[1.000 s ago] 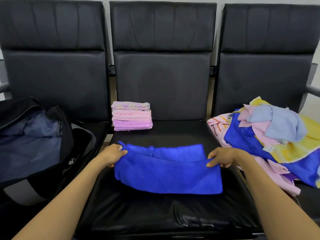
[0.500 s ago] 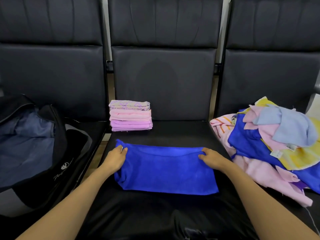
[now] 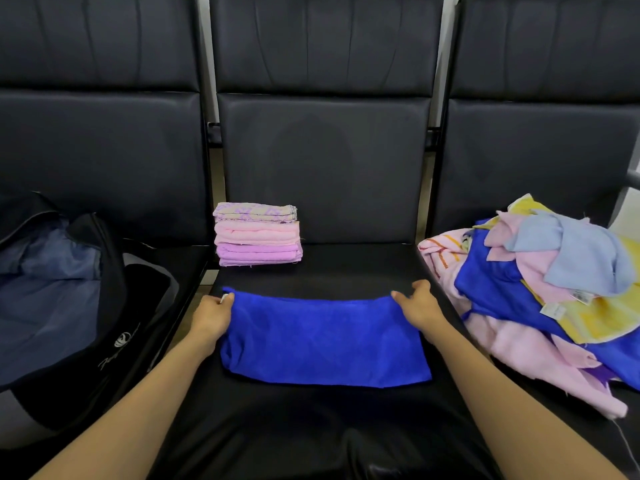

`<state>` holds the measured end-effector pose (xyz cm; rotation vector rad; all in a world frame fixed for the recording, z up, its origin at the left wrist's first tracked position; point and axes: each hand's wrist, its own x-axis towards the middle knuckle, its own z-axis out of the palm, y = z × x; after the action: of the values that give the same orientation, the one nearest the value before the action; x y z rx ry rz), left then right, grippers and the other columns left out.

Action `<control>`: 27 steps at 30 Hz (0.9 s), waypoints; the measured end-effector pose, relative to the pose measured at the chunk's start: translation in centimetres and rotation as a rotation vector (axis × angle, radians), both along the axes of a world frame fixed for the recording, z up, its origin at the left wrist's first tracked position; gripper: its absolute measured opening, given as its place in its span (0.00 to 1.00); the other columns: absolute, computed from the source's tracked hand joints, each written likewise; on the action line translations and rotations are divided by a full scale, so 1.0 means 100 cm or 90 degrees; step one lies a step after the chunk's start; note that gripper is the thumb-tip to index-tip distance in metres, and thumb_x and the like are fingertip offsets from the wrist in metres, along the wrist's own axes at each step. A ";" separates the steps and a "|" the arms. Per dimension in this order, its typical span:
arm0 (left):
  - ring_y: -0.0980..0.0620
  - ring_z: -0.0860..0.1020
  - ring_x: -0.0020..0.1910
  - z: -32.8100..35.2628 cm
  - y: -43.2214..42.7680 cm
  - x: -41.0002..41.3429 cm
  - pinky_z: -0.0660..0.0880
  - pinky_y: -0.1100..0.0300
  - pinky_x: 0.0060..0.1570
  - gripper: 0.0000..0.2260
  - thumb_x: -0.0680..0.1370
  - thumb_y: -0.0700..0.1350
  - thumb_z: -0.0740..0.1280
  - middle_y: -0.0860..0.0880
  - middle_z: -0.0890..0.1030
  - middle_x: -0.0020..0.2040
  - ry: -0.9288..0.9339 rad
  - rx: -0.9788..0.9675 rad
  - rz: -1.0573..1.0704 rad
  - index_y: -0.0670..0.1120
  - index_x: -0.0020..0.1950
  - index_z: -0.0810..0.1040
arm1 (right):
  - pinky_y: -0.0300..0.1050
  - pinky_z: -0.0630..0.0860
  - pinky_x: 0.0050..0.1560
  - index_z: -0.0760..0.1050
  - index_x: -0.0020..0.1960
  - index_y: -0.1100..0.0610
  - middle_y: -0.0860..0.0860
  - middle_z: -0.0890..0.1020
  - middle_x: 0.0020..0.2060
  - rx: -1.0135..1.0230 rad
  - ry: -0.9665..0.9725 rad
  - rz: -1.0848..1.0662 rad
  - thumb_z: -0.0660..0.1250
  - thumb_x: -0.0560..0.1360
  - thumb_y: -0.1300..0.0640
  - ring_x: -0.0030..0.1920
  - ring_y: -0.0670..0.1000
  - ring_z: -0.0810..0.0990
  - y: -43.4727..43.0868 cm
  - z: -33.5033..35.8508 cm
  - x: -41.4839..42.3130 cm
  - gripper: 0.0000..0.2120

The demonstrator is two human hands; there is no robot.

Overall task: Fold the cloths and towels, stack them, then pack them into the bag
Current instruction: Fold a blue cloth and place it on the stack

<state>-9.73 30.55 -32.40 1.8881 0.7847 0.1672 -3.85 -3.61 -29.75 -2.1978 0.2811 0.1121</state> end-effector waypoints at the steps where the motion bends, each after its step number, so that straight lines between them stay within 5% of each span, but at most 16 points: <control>1: 0.47 0.74 0.36 -0.001 0.000 0.001 0.74 0.50 0.41 0.16 0.79 0.51 0.64 0.44 0.76 0.38 0.011 -0.033 -0.006 0.37 0.49 0.74 | 0.50 0.71 0.61 0.54 0.74 0.60 0.61 0.69 0.68 0.022 0.020 -0.009 0.64 0.79 0.57 0.65 0.59 0.72 -0.001 -0.002 0.000 0.29; 5: 0.44 0.76 0.54 0.011 -0.009 -0.005 0.74 0.52 0.49 0.23 0.74 0.39 0.71 0.43 0.76 0.56 0.057 -0.021 -0.050 0.41 0.65 0.65 | 0.43 0.73 0.48 0.57 0.73 0.57 0.58 0.72 0.64 -0.034 0.045 0.035 0.64 0.76 0.68 0.55 0.53 0.75 -0.006 -0.008 0.001 0.29; 10: 0.45 0.77 0.52 0.011 -0.011 -0.007 0.74 0.51 0.53 0.23 0.74 0.33 0.69 0.43 0.77 0.50 0.018 0.066 -0.070 0.44 0.66 0.67 | 0.34 0.68 0.38 0.67 0.64 0.58 0.50 0.75 0.44 -0.094 -0.095 0.050 0.64 0.77 0.66 0.41 0.44 0.74 -0.007 -0.008 0.002 0.16; 14: 0.44 0.77 0.53 0.014 -0.010 -0.010 0.75 0.48 0.53 0.22 0.75 0.32 0.67 0.44 0.78 0.49 -0.053 0.094 -0.030 0.45 0.67 0.69 | 0.39 0.71 0.46 0.69 0.63 0.61 0.52 0.75 0.45 -0.062 -0.170 -0.032 0.65 0.77 0.64 0.46 0.49 0.76 -0.004 -0.005 0.003 0.15; 16: 0.45 0.76 0.52 0.014 -0.009 -0.011 0.73 0.51 0.50 0.24 0.75 0.33 0.67 0.43 0.77 0.51 -0.015 0.087 -0.035 0.44 0.69 0.66 | 0.43 0.73 0.54 0.67 0.66 0.60 0.55 0.76 0.54 -0.091 -0.131 -0.009 0.66 0.76 0.63 0.55 0.53 0.77 -0.002 -0.010 0.001 0.19; 19: 0.43 0.75 0.57 0.018 -0.010 -0.010 0.73 0.51 0.52 0.32 0.72 0.34 0.71 0.41 0.74 0.61 0.076 0.082 -0.077 0.41 0.72 0.60 | 0.45 0.70 0.62 0.68 0.66 0.56 0.54 0.70 0.64 -0.222 -0.140 0.076 0.69 0.75 0.60 0.65 0.53 0.70 0.000 -0.014 -0.002 0.21; 23: 0.40 0.74 0.61 0.026 -0.005 -0.010 0.73 0.51 0.55 0.38 0.70 0.38 0.75 0.39 0.71 0.66 0.140 0.107 -0.118 0.37 0.72 0.56 | 0.39 0.73 0.56 0.75 0.54 0.53 0.50 0.74 0.56 -0.252 -0.159 0.253 0.66 0.77 0.59 0.55 0.48 0.76 0.018 -0.006 -0.010 0.06; 27: 0.42 0.77 0.58 0.034 0.002 -0.020 0.75 0.55 0.47 0.41 0.66 0.46 0.79 0.39 0.75 0.62 0.229 0.113 -0.161 0.36 0.70 0.62 | 0.44 0.74 0.57 0.76 0.57 0.53 0.51 0.76 0.55 -0.316 -0.100 0.492 0.63 0.79 0.55 0.54 0.50 0.77 0.048 -0.013 -0.025 0.09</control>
<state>-11.68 30.74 -28.96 2.2005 0.7787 -0.2774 -6.37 1.15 -31.05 -2.6728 -0.7135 0.3165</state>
